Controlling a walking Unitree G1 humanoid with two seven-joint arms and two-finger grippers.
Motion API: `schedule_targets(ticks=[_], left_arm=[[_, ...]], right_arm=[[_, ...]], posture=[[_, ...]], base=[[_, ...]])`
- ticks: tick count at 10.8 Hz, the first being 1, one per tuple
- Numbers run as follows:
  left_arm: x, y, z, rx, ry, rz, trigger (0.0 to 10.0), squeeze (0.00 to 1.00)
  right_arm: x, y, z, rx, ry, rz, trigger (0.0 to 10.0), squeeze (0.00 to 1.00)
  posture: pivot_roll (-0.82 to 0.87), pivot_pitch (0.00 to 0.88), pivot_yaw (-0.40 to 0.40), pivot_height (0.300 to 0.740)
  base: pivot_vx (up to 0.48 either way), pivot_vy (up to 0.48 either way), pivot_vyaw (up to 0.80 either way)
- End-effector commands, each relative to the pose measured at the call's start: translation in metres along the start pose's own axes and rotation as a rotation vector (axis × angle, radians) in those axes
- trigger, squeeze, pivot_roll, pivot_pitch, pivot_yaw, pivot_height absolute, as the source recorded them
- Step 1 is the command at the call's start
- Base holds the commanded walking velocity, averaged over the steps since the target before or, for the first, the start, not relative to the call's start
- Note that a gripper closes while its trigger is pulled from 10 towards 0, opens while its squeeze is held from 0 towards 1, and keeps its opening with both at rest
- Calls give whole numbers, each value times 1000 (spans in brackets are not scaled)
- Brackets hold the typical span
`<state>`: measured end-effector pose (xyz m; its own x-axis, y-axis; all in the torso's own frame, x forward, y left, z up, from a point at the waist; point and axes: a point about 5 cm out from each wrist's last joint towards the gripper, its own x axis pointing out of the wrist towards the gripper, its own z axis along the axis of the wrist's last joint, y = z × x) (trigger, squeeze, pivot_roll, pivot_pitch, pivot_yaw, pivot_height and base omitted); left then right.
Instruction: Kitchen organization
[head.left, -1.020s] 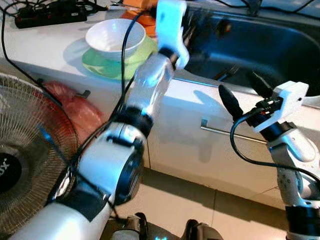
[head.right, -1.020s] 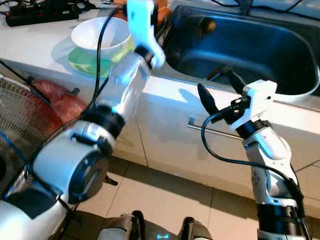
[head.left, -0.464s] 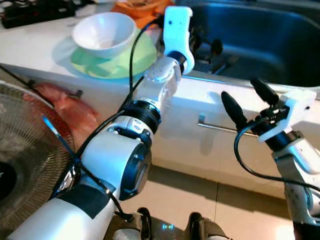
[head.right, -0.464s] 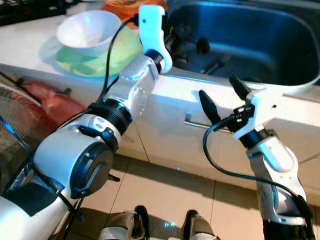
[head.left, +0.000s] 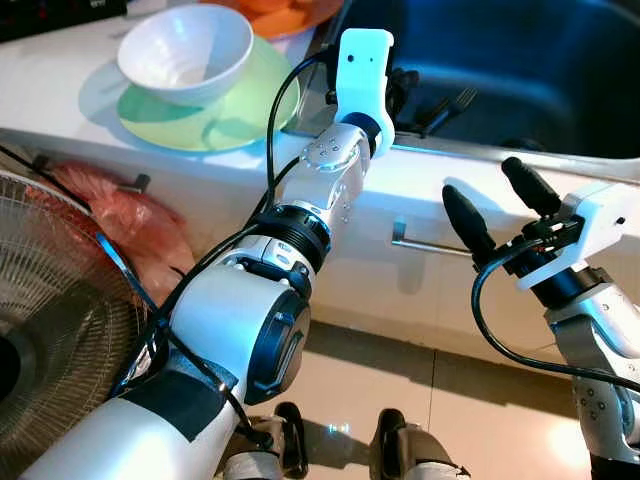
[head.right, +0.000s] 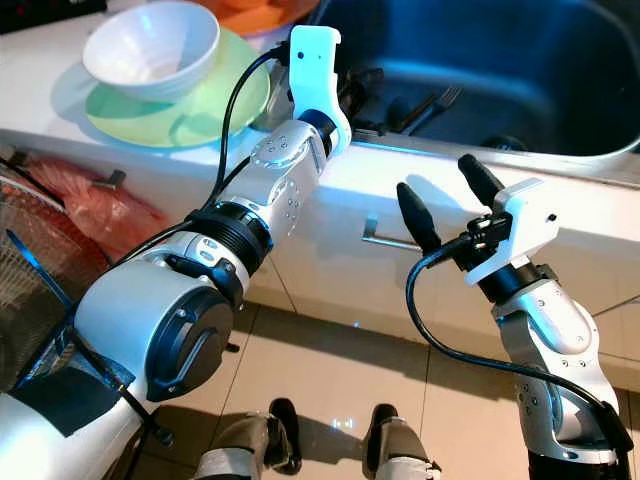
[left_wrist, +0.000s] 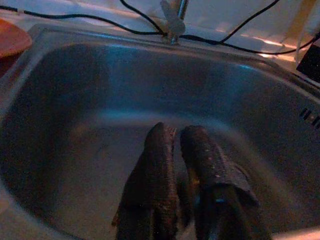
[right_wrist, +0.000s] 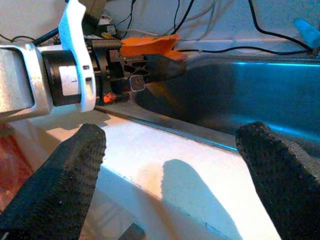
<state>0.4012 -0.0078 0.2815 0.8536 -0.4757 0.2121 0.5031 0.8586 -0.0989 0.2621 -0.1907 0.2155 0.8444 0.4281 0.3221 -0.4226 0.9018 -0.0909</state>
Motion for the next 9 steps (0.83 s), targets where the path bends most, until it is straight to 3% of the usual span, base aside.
schedule_targets(ticks=[1, 4, 5, 7, 9], left_arm=[[1, -1, 2, 23, 12, 5, 10000, 1000], [1, 3, 2, 18, 10, 27, 10000, 1000], [0, 5, 3, 27, 1, 37, 10000, 0], [-3, 21, 10, 55, -48, 81, 10000, 0], [-4, 27, 13, 65, -63, 94, 10000, 0]], right_arm=[[-2, 4, 0, 9, 6, 9, 10000, 0], [-1, 5, 0, 16, 9, 13, 10000, 0], [0, 4, -1, 18, 10, 14, 10000, 0], [4, 3, -3, 24, 10, 19, 10000, 0], [6, 3, -4, 25, 9, 21, 10000, 0]], posture=[[-173, 312, 82, 740], [-164, 314, 75, 740], [-160, 309, 73, 740], [-134, 298, 68, 740], [-128, 295, 65, 740]], base=[[0, 0, 0], [0, 0, 0], [0, 0, 0], [0, 0, 0], [0, 0, 0]])
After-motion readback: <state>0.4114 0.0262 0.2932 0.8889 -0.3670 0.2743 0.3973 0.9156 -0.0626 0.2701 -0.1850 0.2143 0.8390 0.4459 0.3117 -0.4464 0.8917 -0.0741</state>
